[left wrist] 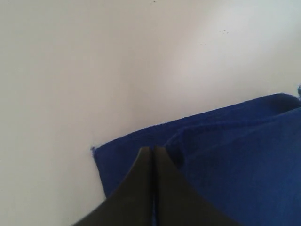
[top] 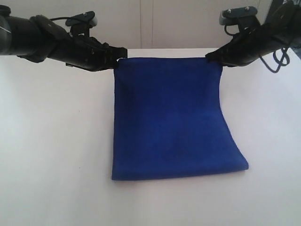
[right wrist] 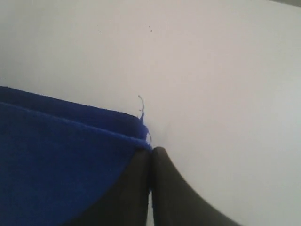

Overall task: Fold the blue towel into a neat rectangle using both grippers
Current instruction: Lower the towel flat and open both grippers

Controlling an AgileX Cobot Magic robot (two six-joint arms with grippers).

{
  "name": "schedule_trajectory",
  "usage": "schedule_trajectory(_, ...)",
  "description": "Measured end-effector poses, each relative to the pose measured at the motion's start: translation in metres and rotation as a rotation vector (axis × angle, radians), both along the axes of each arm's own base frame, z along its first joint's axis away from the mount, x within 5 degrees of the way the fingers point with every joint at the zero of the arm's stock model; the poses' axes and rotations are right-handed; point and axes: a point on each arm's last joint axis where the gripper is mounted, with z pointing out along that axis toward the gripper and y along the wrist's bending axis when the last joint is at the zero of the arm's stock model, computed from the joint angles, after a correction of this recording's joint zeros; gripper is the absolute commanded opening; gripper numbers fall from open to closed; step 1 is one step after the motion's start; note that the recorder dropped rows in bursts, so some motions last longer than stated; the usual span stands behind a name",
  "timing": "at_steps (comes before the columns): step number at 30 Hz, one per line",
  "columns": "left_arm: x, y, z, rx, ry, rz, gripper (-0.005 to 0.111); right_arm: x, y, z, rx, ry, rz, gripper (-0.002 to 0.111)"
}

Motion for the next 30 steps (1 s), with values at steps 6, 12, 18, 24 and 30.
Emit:
schedule_trajectory(6,0.017,-0.004,-0.028,0.019,0.023,0.022,0.000,0.012,0.001,-0.044,-0.026,0.021,-0.023,0.000)
schedule_trajectory(12,0.026,-0.007,-0.044,0.015,0.042,0.038,0.000,0.018,0.010,-0.058,-0.042,-0.009,-0.025,0.000)
schedule_trajectory(18,0.029,-0.006,-0.055,0.011,0.055,0.065,0.000,0.024,0.017,-0.067,-0.057,-0.048,-0.030,0.000)
schedule_trajectory(24,0.031,-0.005,-0.062,0.006,0.065,0.095,0.003,0.025,0.018,-0.067,-0.061,-0.069,-0.037,0.014)
schedule_trajectory(30,0.032,-0.005,-0.065,-0.029,0.088,0.143,0.048,0.027,0.017,-0.066,-0.065,-0.094,-0.048,0.039)
